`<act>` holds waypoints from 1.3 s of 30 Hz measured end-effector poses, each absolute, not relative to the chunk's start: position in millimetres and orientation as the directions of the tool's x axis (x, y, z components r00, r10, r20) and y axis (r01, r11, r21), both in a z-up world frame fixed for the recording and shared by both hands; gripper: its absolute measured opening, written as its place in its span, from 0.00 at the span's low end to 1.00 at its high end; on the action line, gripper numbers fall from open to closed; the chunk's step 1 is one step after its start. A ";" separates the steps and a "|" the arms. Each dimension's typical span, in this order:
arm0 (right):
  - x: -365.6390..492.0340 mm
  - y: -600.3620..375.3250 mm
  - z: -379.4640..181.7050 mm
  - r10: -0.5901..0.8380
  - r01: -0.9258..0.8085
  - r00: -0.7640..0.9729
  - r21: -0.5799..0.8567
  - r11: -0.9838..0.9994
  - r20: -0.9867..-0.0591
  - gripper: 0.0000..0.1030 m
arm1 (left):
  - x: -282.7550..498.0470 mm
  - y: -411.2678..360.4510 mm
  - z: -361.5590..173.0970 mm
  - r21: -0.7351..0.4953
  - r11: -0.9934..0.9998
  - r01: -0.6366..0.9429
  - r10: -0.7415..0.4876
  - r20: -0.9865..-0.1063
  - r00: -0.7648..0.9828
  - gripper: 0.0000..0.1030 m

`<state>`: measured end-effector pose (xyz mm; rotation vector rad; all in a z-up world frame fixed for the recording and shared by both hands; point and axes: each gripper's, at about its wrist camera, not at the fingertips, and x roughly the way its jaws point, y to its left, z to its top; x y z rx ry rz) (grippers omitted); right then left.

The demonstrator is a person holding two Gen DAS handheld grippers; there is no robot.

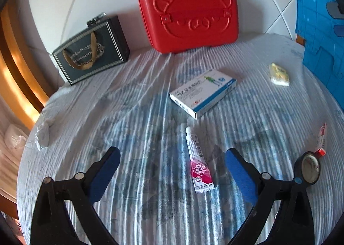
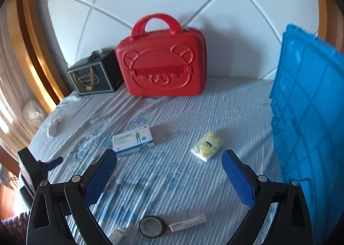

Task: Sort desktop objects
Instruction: 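Grasp the white-blue tablet box with the right tool while the left tool grasps the pink ointment tube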

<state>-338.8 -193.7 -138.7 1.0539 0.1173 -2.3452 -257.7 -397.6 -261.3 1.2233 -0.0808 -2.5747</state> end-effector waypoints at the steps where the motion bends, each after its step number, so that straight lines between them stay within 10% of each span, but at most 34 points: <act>1: -343.7 -195.6 -144.8 -0.458 0.525 -0.522 0.151 -0.837 -0.719 0.96 | -261.6 -399.1 -270.2 0.176 -0.957 0.229 -0.279 -0.765 -0.580 0.86; 12: -389.8 -221.2 -201.2 -0.463 0.523 -0.427 0.206 -0.827 -0.776 0.96 | -287.7 -412.6 -305.9 0.090 -0.975 0.203 -0.189 -0.818 -0.543 0.75; 19: -409.7 -266.9 -225.6 -0.478 0.581 -0.351 0.213 -0.785 -0.805 0.96 | -281.0 -402.7 -301.2 0.051 -0.992 0.113 -0.106 -0.827 -0.553 0.20; 31: -443.8 -400.2 -267.1 -0.426 0.791 -0.334 -0.005 -0.612 -0.841 0.96 | -268.6 -413.1 -300.7 0.020 -0.995 0.100 -0.073 -0.826 -0.559 0.18; 39: -481.5 -435.5 -299.5 -0.433 0.838 -0.029 0.214 -0.502 -0.901 0.95 | -269.5 -413.2 -298.2 0.017 -0.996 0.093 -0.066 -0.830 -0.554 0.18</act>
